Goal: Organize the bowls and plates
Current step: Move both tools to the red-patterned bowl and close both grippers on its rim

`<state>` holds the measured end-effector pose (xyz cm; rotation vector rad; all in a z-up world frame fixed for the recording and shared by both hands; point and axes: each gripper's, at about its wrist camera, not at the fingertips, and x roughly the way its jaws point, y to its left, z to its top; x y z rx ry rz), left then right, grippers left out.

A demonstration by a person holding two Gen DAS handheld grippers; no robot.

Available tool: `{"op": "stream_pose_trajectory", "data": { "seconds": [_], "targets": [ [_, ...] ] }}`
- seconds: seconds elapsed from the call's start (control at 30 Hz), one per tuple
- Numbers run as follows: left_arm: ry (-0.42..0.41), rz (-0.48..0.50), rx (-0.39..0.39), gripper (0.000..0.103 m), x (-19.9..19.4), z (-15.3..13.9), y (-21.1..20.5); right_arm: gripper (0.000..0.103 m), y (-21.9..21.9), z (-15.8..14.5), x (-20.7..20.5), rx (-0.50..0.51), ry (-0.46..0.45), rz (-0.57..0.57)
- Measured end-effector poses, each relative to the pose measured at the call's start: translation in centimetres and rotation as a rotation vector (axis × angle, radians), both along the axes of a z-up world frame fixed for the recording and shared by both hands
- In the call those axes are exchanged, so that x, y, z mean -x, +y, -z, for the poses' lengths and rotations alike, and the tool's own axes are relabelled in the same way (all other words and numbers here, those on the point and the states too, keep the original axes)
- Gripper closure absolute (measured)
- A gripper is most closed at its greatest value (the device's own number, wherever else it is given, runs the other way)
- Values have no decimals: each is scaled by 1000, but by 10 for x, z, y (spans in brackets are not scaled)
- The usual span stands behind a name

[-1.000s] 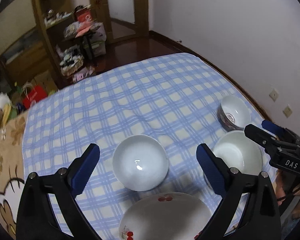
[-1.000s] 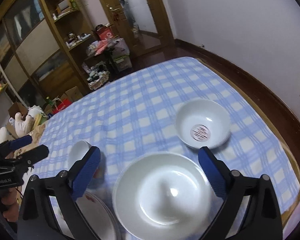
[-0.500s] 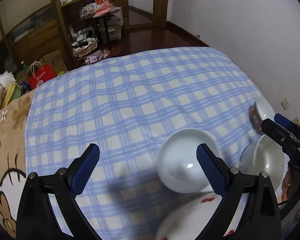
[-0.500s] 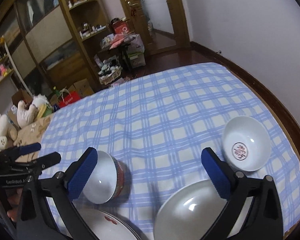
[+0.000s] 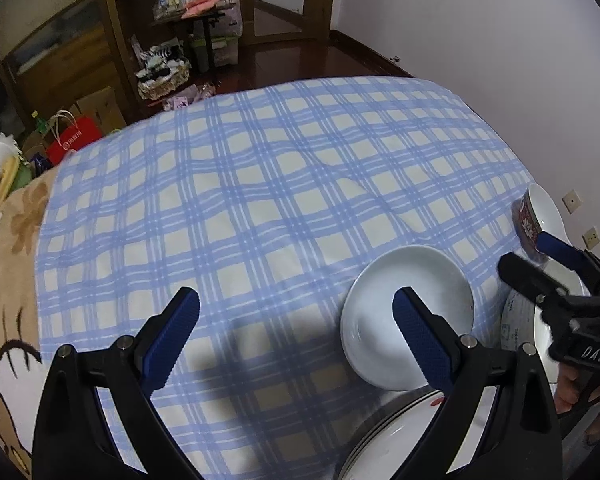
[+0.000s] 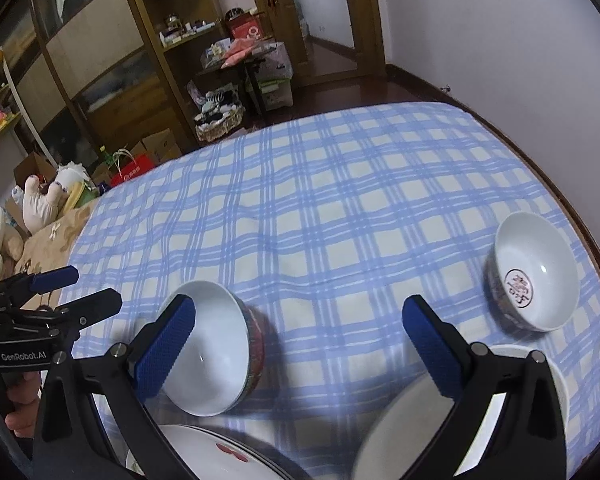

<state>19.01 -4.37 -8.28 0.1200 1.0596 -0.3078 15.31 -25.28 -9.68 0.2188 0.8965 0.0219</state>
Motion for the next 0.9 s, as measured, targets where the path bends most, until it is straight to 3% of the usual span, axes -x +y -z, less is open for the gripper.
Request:
{"op": "stream_pose_trajectory", "data": {
  "seconds": [0.17, 0.63, 0.73, 0.8, 0.9],
  "targets": [
    [46, 28, 22, 7, -4, 17, -6, 0, 11, 12, -5, 11, 33, -10],
    [152, 55, -15, 7, -15, 57, -17, 0, 19, 41, -8, 18, 114, -4],
    [161, 59, -28, 8, -14, 65, -20, 10, 20, 44, -11, 35, 138, -2],
    [165, 62, -31, 8, -14, 70, -23, 23, 21, 44, -12, 46, 143, -13],
    [175, 58, -5, 18, -14, 73, -23, 32, 23, 46, -14, 64, 159, -15]
  ]
}}
